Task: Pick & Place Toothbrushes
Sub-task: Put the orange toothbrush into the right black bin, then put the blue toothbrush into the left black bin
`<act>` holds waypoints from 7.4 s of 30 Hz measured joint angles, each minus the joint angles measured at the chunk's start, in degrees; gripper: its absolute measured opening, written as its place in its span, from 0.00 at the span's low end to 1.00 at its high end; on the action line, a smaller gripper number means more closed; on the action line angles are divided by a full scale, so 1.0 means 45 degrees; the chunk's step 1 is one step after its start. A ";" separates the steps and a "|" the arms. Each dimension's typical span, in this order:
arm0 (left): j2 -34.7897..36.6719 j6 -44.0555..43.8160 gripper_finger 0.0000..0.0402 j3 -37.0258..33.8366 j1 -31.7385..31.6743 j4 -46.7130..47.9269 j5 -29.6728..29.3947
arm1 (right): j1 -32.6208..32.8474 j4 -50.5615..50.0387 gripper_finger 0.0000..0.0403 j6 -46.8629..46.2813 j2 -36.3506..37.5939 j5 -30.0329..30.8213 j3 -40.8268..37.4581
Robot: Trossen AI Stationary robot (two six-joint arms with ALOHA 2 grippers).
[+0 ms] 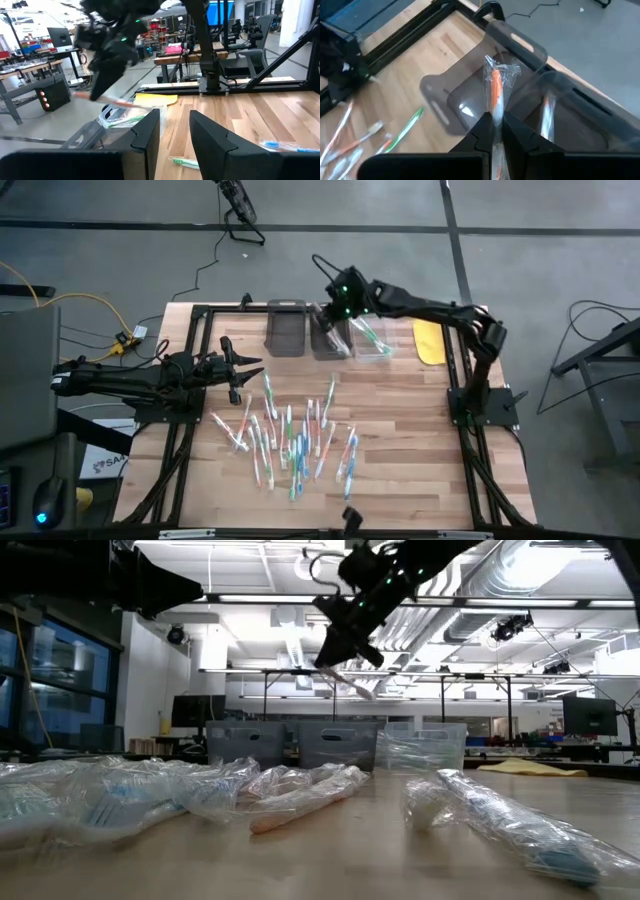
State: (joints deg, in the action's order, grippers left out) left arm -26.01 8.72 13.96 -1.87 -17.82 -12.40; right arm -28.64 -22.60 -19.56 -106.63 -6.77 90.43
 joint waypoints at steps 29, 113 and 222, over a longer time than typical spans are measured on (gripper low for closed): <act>0.0003 -0.0011 0.25 0.0000 0.0000 0.0005 -0.0002 | -0.0946 -0.2024 0.08 0.0281 -0.3092 0.0731 0.2725; 0.0003 -0.0372 0.25 0.0000 0.0005 0.0395 0.0090 | 1.1792 -0.8552 0.37 0.9900 -0.1393 0.4608 -0.0943; -0.4170 -0.0327 0.25 0.0010 0.0000 -0.5466 0.1980 | 0.6357 1.2610 0.01 0.4362 -0.0354 0.4747 -0.6144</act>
State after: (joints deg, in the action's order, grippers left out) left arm -44.78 7.25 14.00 -1.87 -42.42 -3.49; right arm -0.03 34.15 0.07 -108.22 14.59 62.78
